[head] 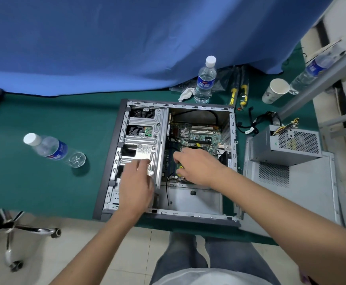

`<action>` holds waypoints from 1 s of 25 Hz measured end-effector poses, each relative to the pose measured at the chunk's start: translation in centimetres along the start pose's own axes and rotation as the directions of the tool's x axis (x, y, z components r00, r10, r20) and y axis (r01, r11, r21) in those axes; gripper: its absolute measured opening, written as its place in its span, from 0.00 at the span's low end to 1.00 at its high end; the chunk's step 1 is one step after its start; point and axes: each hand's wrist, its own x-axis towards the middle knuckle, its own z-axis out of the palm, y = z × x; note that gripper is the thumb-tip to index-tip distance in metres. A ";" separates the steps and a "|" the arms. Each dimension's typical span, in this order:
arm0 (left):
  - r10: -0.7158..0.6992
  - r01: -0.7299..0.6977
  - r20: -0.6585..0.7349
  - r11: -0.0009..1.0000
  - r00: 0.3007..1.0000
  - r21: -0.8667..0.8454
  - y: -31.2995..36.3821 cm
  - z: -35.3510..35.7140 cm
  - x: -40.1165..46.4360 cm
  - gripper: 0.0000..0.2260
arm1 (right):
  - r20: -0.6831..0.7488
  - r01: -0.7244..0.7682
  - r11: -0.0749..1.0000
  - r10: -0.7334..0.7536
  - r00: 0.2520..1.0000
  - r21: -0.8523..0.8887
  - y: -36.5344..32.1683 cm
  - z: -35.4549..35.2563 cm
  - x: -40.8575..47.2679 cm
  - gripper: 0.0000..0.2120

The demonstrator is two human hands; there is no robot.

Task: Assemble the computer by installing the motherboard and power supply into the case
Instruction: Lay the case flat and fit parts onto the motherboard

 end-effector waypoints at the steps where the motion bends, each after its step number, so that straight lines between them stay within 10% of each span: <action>1: 0.036 -0.035 -0.028 0.999 0.999 0.034 -1.1 0.3 0.0 0.16 | -0.048 -0.019 0.996 0.015 0.999 -0.089 -0.4 0.3 -0.1 0.10; 4: 0.034 -0.041 0.057 0.993 0.998 0.113 -2.4 1.7 -0.7 0.23 | -0.061 -0.073 0.968 0.060 0.996 -0.240 -1.0 1.1 0.1 0.15; 8: 0.003 -0.010 0.054 0.993 0.999 0.116 -3.0 2.6 -0.8 0.24 | 0.144 -0.051 0.998 0.043 0.989 0.048 -0.1 -0.6 0.4 0.12; 11: -0.001 -0.003 0.038 0.993 0.999 0.121 -3.4 2.8 -0.7 0.24 | 0.007 0.047 0.983 -0.046 0.999 -0.180 -1.2 0.2 0.0 0.03; 14: -0.004 -0.002 0.047 0.992 0.999 0.129 -3.3 3.0 -0.9 0.24 | -0.122 -0.060 0.955 0.025 0.992 -0.292 -2.7 1.7 -0.3 0.16; 20: -0.004 -0.004 0.063 0.992 0.998 0.126 -3.5 2.7 -0.9 0.25 | 0.109 -0.003 1.000 0.002 0.994 0.006 -1.9 -0.6 -0.1 0.12; 25: 0.017 -0.025 0.061 0.991 0.998 0.133 -3.4 2.8 -0.9 0.24 | -0.087 -0.029 0.956 0.003 0.996 -0.293 -3.3 0.7 -0.6 0.10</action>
